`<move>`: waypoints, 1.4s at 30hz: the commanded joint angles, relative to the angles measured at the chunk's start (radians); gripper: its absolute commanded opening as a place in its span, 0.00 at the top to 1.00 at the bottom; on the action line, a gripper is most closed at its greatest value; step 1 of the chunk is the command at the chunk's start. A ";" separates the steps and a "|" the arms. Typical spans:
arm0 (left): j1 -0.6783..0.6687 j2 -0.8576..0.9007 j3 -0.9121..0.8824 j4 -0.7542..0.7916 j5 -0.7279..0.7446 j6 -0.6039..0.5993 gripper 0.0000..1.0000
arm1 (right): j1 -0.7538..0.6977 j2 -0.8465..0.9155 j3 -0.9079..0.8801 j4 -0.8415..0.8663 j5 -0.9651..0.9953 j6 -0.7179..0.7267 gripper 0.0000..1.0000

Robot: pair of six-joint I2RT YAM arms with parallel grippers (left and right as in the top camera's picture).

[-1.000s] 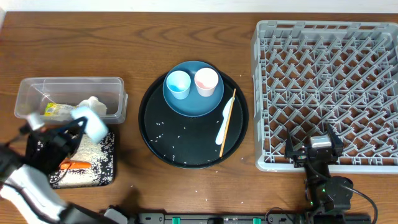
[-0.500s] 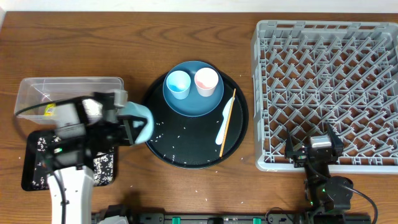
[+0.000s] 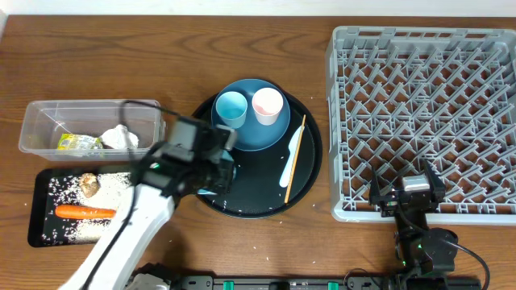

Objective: Sort waste into correct bins and load items into the dishwasher rack
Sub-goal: 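Carry the emptied bowl right and set it on the round tray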

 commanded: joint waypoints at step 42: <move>-0.106 0.061 0.239 0.290 -0.338 -0.111 0.46 | -0.005 0.000 -0.002 -0.003 0.002 -0.005 0.01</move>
